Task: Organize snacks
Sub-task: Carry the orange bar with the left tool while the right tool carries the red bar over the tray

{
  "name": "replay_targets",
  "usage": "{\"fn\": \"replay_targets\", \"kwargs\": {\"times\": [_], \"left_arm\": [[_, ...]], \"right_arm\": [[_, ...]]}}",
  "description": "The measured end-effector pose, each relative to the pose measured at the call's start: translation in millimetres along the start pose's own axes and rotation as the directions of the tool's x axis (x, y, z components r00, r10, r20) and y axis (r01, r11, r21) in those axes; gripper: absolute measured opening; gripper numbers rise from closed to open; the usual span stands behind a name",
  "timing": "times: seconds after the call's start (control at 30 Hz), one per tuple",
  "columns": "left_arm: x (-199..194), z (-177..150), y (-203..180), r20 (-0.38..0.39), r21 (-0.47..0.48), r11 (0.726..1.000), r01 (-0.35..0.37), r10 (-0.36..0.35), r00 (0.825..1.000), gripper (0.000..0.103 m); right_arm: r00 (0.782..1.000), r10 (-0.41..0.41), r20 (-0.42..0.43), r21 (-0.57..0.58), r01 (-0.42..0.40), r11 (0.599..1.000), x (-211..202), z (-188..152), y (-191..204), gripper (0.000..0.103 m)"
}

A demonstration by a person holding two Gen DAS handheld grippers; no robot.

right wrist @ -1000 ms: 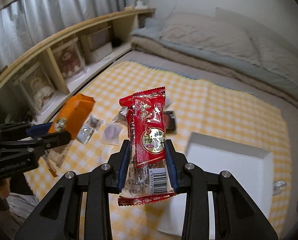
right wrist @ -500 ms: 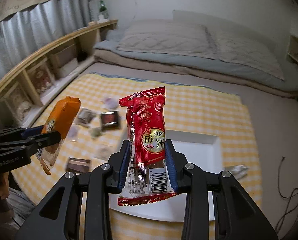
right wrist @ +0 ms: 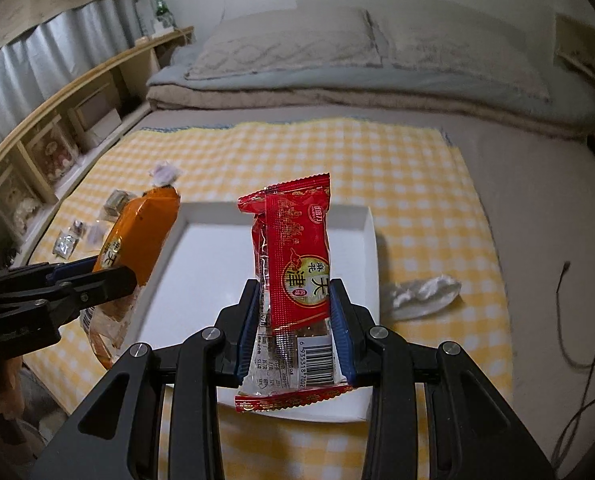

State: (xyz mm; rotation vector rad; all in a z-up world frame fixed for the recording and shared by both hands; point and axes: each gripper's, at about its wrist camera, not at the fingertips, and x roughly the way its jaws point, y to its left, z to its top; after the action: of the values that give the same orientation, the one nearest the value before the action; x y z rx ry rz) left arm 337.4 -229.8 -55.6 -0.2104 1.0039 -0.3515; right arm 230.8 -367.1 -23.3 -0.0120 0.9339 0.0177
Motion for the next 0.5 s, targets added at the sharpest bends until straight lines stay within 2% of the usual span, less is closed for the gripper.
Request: {"fn": "replay_targets", "kwargs": {"times": [0.27, 0.5], "left_arm": [[97.6, 2.7, 21.1, -0.115, -0.054, 0.996, 0.069, -0.074, 0.991, 0.033], [159.5, 12.2, 38.1, -0.186, -0.124, 0.988, 0.089, -0.111, 0.976, 0.033]], "right_arm": [[0.995, -0.009, -0.099, 0.045, 0.014, 0.999, 39.1, -18.7, -26.3, 0.035], [0.984, 0.005, -0.175, 0.066, 0.006, 0.998, 62.1, -29.0, -32.8, 0.035]]}}
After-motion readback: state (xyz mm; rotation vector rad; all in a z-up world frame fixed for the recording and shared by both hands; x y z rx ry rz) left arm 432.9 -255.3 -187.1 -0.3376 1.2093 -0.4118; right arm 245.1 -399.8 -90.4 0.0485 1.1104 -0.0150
